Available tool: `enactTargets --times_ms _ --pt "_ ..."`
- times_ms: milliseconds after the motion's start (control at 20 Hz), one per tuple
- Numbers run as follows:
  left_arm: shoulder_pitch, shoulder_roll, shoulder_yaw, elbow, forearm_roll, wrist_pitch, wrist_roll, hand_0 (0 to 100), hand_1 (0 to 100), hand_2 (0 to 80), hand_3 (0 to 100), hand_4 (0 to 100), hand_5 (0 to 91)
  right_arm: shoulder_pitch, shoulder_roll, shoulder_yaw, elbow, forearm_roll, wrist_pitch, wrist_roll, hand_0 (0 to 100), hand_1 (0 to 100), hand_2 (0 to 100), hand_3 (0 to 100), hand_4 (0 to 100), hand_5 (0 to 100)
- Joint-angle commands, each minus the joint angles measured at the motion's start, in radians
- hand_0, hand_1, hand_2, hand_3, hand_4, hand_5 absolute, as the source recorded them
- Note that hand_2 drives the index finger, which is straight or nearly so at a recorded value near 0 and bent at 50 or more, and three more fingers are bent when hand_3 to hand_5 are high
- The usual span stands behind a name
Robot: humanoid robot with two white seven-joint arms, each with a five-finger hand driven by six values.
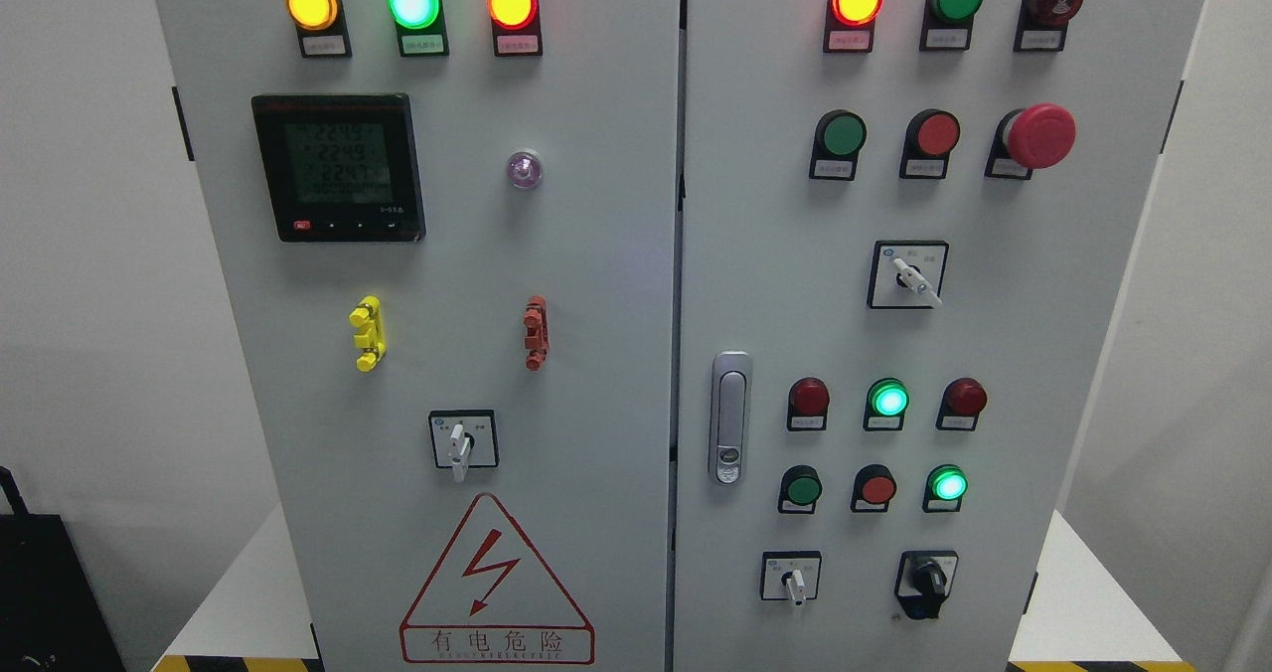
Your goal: Turn on light switch 1
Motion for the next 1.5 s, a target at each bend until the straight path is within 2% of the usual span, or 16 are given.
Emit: enactTargets --times_ms 0,651,852,952,1103,1203,1453 --pt "-0.001 0.001 -0.002 -0.001 -0.001 0.001 0.01 33 8 0.0 0 3 0.0 0.0 0.0 0.0 0.0 0.0 0.0 0.001 0 0 0 0 0 0" --pt "0.003 0.009 -0.006 -0.028 -0.009 0.001 0.033 33 8 0.0 0 3 0.0 0.0 0.0 -0.001 0.0 0.0 0.0 0.001 0 0 0 0 0 0" --pt "0.1 0.027 -0.011 -0.262 -0.018 0.009 0.062 33 8 0.0 0 2 0.0 0.0 -0.001 -0.001 0.0 0.0 0.0 0.001 0 0 0 0 0 0" --pt "0.137 0.039 -0.011 -0.385 -0.042 0.007 0.08 32 8 0.0 0 2 0.0 0.0 0.0 0.0 0.0 0.0 0.0 0.001 0 0 0 0 0 0" --pt "0.201 0.047 0.012 -0.555 -0.127 -0.004 0.104 32 9 0.0 0 2 0.0 0.0 0.0 -0.001 0.0 0.0 0.0 0.001 0 0 0 0 0 0" --pt "0.223 0.052 0.061 -0.649 -0.134 -0.007 0.105 32 10 0.0 0 7 0.0 0.0 0.0 0.0 0.0 0.0 0.0 0.001 0 0 0 0 0 0" --pt "0.224 0.055 0.174 -0.853 -0.148 -0.053 0.096 33 13 0.0 17 29 0.0 0.0 0.0 0.0 0.0 0.0 0.0 0.001 0 0 0 0 0 0"
